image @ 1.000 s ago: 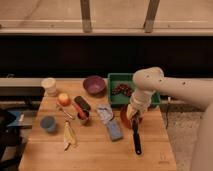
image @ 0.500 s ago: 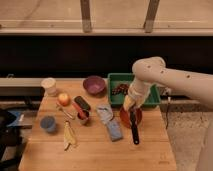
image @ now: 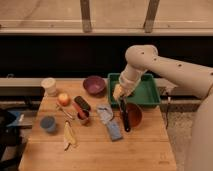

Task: Place brush in purple bowl

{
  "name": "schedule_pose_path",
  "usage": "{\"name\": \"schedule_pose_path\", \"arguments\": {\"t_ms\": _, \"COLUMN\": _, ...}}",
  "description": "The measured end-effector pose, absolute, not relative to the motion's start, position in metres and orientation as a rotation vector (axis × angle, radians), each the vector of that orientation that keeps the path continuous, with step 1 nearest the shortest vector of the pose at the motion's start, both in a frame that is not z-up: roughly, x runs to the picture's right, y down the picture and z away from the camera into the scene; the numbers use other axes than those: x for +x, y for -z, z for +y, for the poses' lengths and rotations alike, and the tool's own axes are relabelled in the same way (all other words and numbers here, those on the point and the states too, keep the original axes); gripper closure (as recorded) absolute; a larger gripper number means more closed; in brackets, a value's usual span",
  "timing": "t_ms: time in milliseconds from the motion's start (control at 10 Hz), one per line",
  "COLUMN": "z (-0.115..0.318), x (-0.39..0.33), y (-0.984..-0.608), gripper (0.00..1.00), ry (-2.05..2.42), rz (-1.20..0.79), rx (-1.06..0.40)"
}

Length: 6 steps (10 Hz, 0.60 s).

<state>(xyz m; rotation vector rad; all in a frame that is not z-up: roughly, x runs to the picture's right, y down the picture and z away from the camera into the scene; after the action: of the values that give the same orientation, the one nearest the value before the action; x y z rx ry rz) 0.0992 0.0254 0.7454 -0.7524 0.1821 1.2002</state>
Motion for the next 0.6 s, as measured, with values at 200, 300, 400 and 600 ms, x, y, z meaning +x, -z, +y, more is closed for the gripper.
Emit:
{"name": "schedule_pose_path", "arguments": {"t_ms": 200, "z": 0.0239, "x": 0.0966, "y": -0.7453, "gripper": 1.0, "ry": -1.196, "rz": 0.177, "rx": -0.756}}
{"name": "schedule_pose_path", "arguments": {"t_ms": 300, "z": 0.0245, "x": 0.0977, "y": -0.7453, "gripper": 1.0, "ry": -1.197, "rz": 0.179, "rx": -0.756}}
{"name": "schedule_pose_path", "arguments": {"t_ms": 400, "z": 0.0243, "x": 0.0971, "y": -0.7452, "gripper": 1.0, "ry": -1.196, "rz": 0.179, "rx": -0.757}}
{"name": "schedule_pose_path", "arguments": {"t_ms": 600, "z": 0.0237, "x": 0.0969, "y": -0.7456, "gripper": 1.0, "ry": -1.197, "rz": 0.167, "rx": -0.754}}
